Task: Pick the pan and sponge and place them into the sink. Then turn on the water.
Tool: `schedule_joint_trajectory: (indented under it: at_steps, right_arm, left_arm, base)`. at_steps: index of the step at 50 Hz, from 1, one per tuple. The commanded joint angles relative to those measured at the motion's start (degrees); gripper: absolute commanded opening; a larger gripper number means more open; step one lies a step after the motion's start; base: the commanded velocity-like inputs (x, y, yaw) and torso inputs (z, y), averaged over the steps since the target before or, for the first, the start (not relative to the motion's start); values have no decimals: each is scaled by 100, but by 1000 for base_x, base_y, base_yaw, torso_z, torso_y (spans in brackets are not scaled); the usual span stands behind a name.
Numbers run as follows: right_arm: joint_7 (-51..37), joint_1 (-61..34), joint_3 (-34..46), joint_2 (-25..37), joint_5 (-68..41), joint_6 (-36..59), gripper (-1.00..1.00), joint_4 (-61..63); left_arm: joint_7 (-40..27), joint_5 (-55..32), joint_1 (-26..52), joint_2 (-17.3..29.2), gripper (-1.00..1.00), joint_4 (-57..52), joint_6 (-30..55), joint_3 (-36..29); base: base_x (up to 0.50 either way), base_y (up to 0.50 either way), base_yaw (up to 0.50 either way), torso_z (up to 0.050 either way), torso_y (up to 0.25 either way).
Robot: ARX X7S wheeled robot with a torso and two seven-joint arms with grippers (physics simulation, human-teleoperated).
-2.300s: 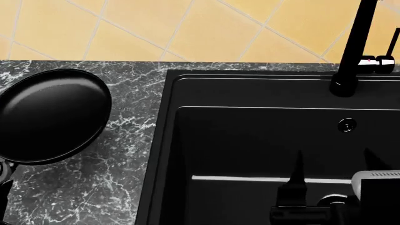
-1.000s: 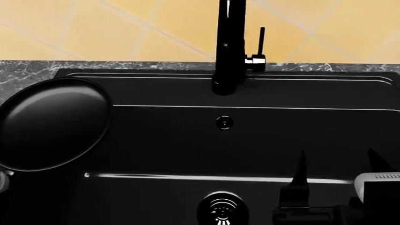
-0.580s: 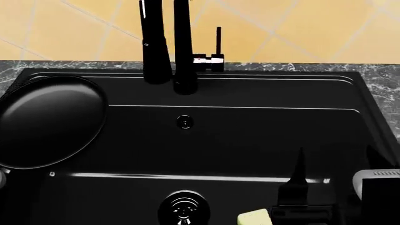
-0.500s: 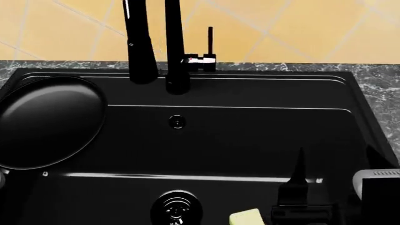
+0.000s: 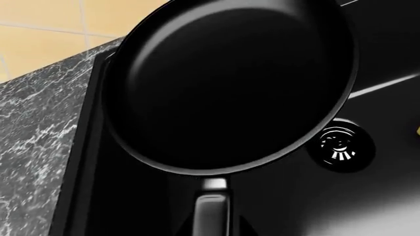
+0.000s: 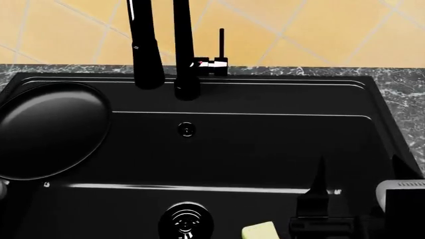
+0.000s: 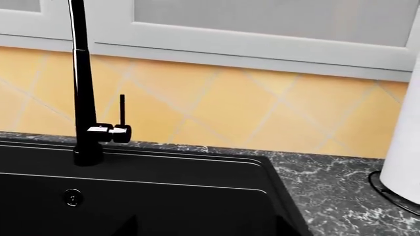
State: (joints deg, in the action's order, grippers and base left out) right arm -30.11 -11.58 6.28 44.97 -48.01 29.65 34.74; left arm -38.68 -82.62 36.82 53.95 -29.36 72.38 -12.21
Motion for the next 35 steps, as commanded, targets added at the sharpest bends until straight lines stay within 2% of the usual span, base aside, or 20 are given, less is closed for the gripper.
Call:
schedule_joint_trajectory:
  at_steps: [1,5,27,35]
  right_arm:
    - [106,-21,-157,-119,60,-21,100,-27]
    - [126,-4,-138,-119,94,-49,100,-10]
    - [130,-94,-73,-109,94,8,100,-36]
    - [87,-126,-101,-82,44,53,100,-6]
  left_arm:
    - [149,390,345,-253,-100,68,37,111]
    - [205,353,269,-145,-100,24,-10,182]
    - [256,320,166,-7,-100,-14,-120,224]
    - [311,379,27,34,-100,-24,-224,244]
  base:
    - [0,0,0,0,0]
    - [50,0,0,0,0]
    - [315,0,0,0,2]
    - [113,0,0,1,3]
